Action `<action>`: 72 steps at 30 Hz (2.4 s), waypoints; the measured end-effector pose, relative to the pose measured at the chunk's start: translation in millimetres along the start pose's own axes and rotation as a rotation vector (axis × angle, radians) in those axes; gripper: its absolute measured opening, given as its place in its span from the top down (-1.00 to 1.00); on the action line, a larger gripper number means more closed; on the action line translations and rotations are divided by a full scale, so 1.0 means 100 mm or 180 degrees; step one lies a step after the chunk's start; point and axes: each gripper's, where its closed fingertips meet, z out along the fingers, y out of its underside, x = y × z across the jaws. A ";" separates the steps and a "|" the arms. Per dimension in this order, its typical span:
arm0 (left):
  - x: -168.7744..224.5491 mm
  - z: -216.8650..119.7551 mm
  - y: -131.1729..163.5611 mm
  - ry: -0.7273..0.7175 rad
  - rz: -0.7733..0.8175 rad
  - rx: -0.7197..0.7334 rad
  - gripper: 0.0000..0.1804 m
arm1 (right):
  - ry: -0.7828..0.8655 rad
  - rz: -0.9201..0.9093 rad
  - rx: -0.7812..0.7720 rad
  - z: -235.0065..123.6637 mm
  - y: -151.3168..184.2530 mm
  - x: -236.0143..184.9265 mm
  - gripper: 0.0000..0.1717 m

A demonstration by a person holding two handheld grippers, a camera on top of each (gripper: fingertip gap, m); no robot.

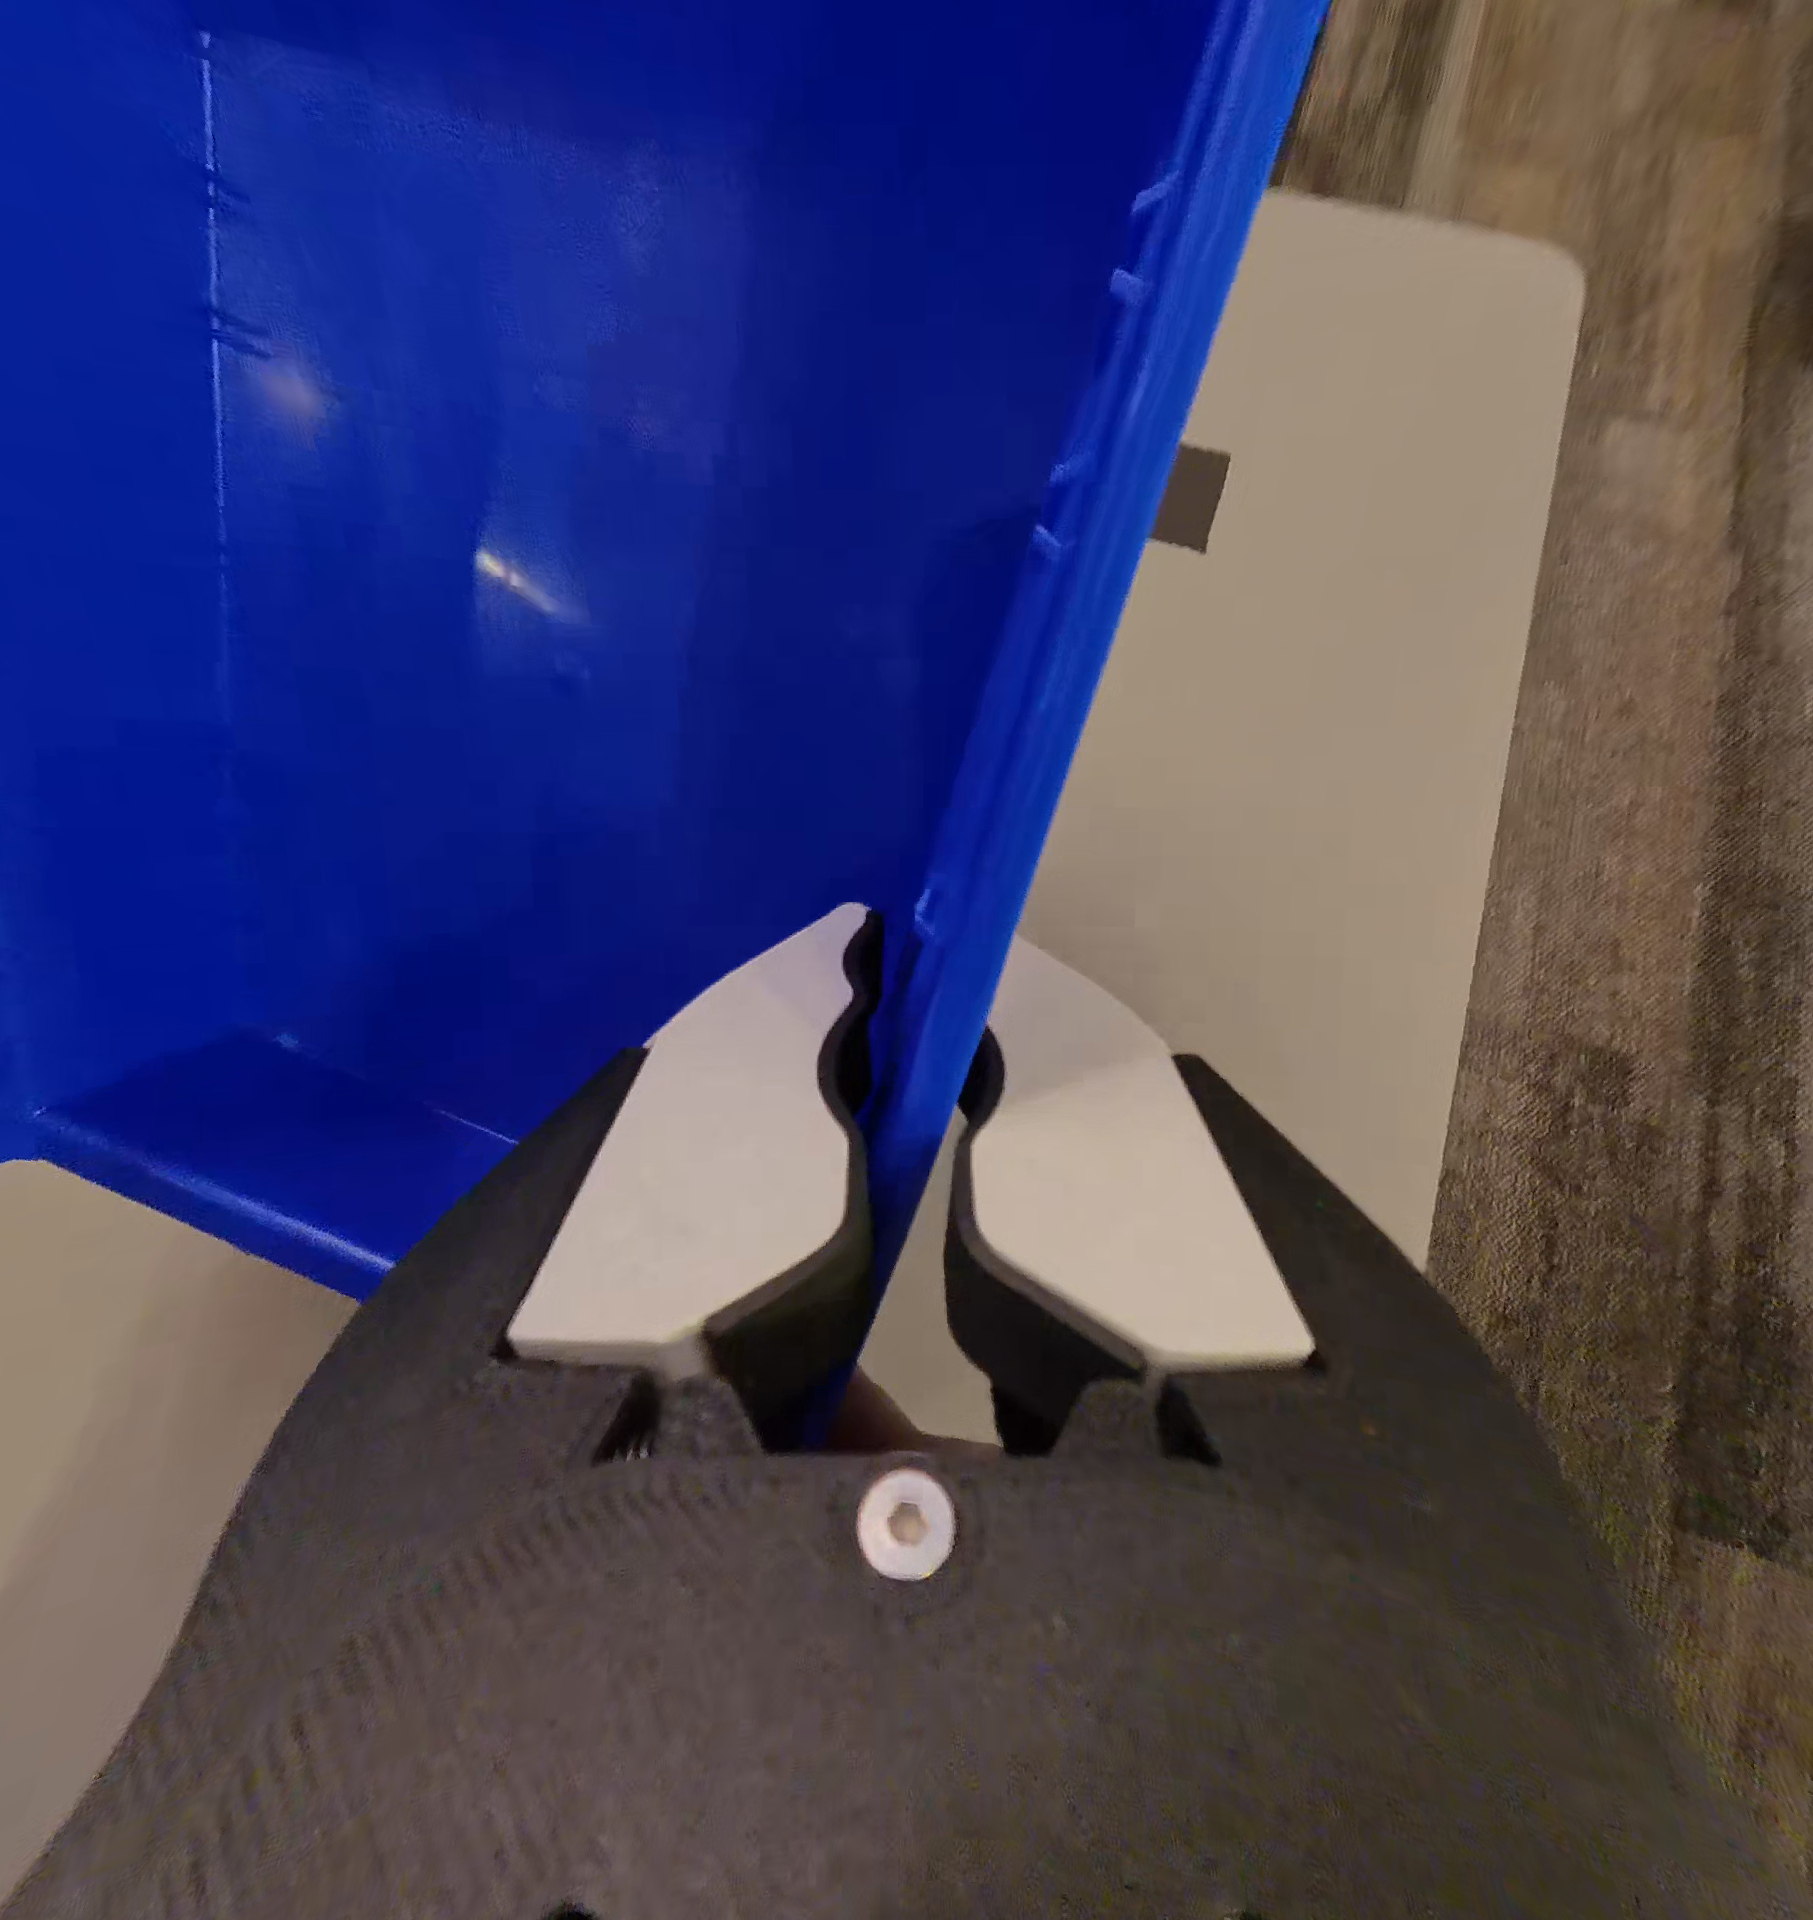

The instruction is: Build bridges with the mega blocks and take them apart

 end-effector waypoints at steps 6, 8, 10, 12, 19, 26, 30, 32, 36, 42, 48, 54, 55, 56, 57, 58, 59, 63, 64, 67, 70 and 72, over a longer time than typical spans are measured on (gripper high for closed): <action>0.05 0.16 0.16 0.0141 -0.0071 -0.0215 0.90 | -0.0080 0.0150 -0.0498 0.42 0.12 0.21 0.86; 0.02 0.18 0.16 0.0067 -0.0087 -0.0260 0.94 | -0.0113 0.0190 -0.0644 0.49 0.11 0.24 0.86; -0.02 0.21 0.16 0.0007 -0.0117 -0.0288 0.95 | -0.0213 0.0219 -0.0838 0.58 0.12 0.25 0.87; -0.05 0.23 0.16 -0.0046 -0.0237 -0.0287 0.96 | -0.0226 0.0245 -0.1008 0.66 0.12 0.29 0.86; -0.13 0.35 0.12 -0.0262 -0.0477 -0.0285 0.96 | -0.0286 0.0376 -0.1521 0.92 0.14 0.46 0.85; -0.13 0.56 0.06 -0.0233 -0.0510 -0.0243 0.96 | -0.0237 0.0482 -0.1710 1.02 0.15 0.49 0.84; -0.15 0.60 0.05 -0.0106 -0.0539 -0.0186 0.93 | -0.0253 0.0594 -0.1373 1.01 0.03 0.51 0.59; -0.18 0.54 0.00 -0.0089 -0.0615 -0.0025 0.65 | -0.0166 0.0693 -0.1221 0.95 -0.03 0.59 0.42; -0.22 0.28 -0.22 -0.0072 -0.0310 0.0168 0.51 | 0.0225 0.0519 -0.0631 0.64 -0.31 0.77 0.33; 0.36 0.06 -0.63 0.0625 0.0908 0.0115 0.53 | 0.0380 -0.0100 0.0335 -0.03 -0.77 0.32 0.45; 0.96 0.26 -0.59 0.1237 0.2127 -0.0456 0.51 | -0.0464 -0.0838 0.0875 -0.31 -0.74 -1.17 0.70; 1.04 0.56 -0.39 0.1500 0.2454 -0.0937 0.52 | -0.1433 -0.1119 0.1020 -0.06 -0.23 -2.49 1.00; 1.04 0.62 -0.35 0.1565 0.2463 -0.1021 0.49 | -0.1560 -0.1148 0.0985 0.03 -0.12 -2.64 1.00; 1.03 0.67 -0.32 0.1608 0.2472 -0.1119 0.45 | -0.1656 -0.1196 0.0884 0.13 0.00 -2.76 1.00; 1.00 0.73 -0.30 0.1608 0.2508 -0.1189 0.39 | -0.1712 -0.1229 0.0809 0.22 0.10 -2.85 1.00; 1.00 0.78 -0.27 0.1651 0.2565 -0.1266 0.38 | -0.1791 -0.1232 0.0807 0.29 0.17 -2.94 1.00; 1.01 0.82 -0.22 0.1721 0.2615 -0.1374 0.36 | -0.1901 -0.1217 0.0794 0.33 0.23 -3.02 1.00; 0.92 0.97 0.07 0.1766 0.2835 -0.2044 0.33 | -0.2067 -0.1273 0.0719 0.46 0.35 -3.16 1.00; 0.91 1.00 0.12 0.1752 0.2891 -0.2158 0.35 | -0.2094 -0.1286 0.0706 0.47 0.36 -3.18 1.00; 0.90 1.06 0.20 0.1698 0.3023 -0.2319 0.46 | -0.2156 -0.1319 0.0687 0.49 0.39 -3.21 1.00; 0.90 1.08 0.16 0.1629 0.3035 -0.2334 0.59 | -0.2170 -0.1352 0.0660 0.52 0.43 -3.23 1.00; 0.90 1.08 0.15 0.1604 0.3024 -0.2272 0.59 | -0.2184 -0.1365 0.0654 0.53 0.44 -3.25 1.00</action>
